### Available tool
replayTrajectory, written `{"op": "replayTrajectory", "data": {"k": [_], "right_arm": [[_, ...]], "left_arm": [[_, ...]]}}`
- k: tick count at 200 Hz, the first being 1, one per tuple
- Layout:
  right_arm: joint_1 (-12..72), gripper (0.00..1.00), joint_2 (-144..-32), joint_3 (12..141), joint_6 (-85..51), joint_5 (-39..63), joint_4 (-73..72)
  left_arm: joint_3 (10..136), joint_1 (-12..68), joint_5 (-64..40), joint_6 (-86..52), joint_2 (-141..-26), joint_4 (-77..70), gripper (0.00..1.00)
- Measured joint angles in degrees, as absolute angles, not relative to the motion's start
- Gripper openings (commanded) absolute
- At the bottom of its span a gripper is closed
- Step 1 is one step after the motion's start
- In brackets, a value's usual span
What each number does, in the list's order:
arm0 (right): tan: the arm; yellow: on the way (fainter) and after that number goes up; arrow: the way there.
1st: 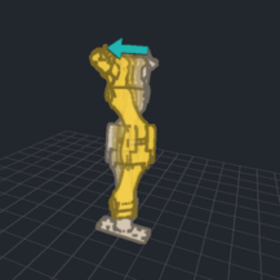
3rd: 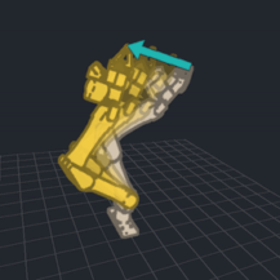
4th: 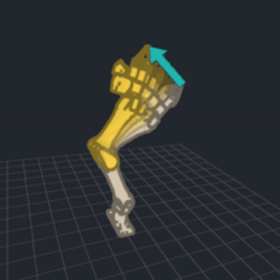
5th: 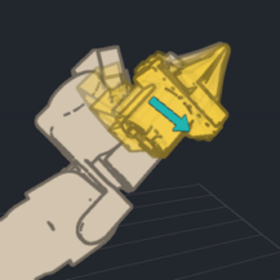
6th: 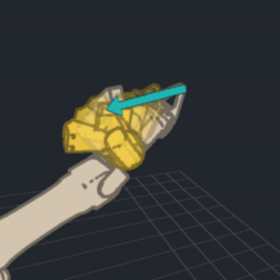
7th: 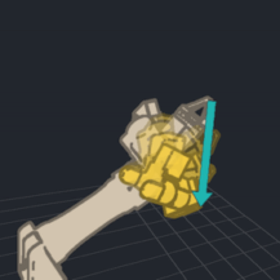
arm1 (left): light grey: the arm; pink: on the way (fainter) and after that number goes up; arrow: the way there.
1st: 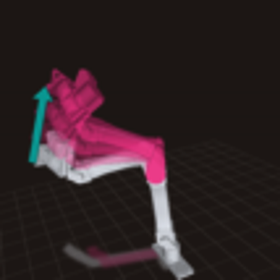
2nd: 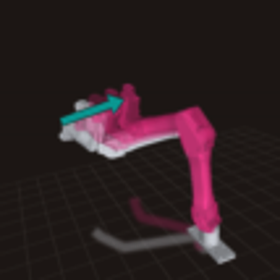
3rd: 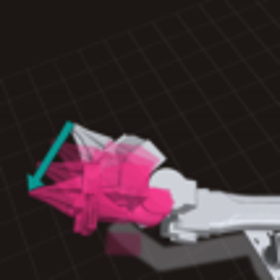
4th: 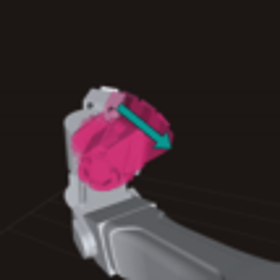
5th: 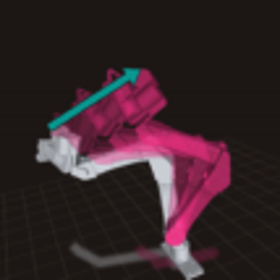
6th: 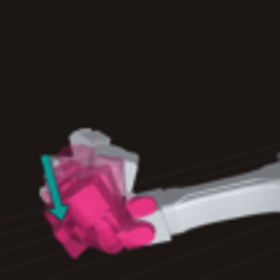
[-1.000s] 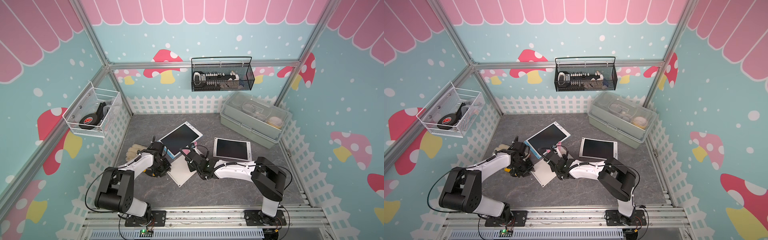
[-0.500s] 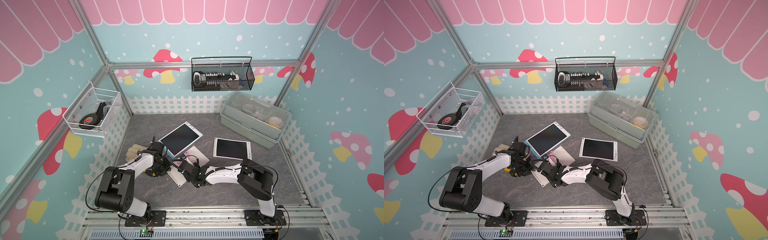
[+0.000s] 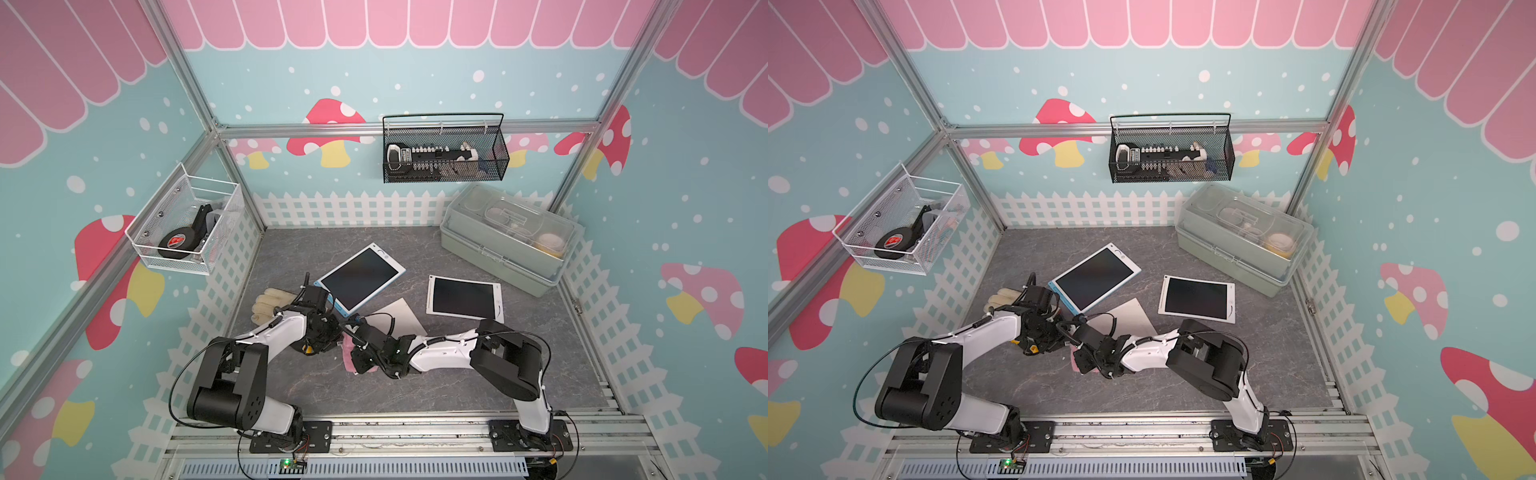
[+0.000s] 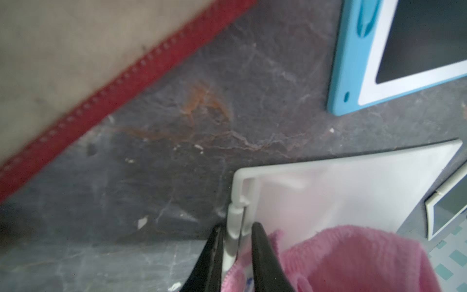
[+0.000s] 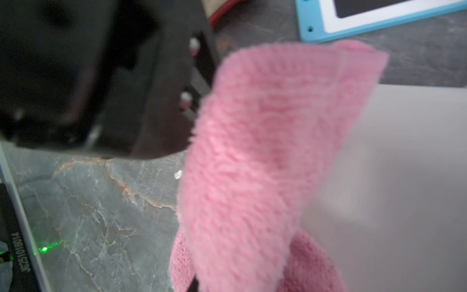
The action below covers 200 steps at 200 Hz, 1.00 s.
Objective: Wipe the drawing tablet
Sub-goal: Wipe the dirt from the drawing tablet.
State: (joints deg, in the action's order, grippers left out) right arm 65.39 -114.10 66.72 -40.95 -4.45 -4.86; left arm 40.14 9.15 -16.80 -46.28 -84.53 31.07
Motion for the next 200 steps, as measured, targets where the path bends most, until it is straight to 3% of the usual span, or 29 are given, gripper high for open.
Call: {"op": "replayTrajectory", "data": {"k": [40,100,153,200], "right_arm": [[58.9,0.0,-110.1,63.4,-43.2,-8.7,-0.1],[66.3,0.0,-115.1,71.3,-44.8,-4.9,1.4],[55.2,0.0,-111.1,66.2,-48.2,-4.2,3.1],[61.7,0.0,-114.4,72.9,-49.0,-0.5,5.9]], "left_arm": [[40.0,9.5,-17.9,-46.3,-85.0,29.2,0.2],[40.1,9.5,-18.1,-46.3,-85.2,29.2,0.19],[40.4,9.8,-18.8,-46.2,-85.9,28.1,0.19],[40.6,9.9,-18.9,-46.2,-86.1,28.2,0.18]]}}
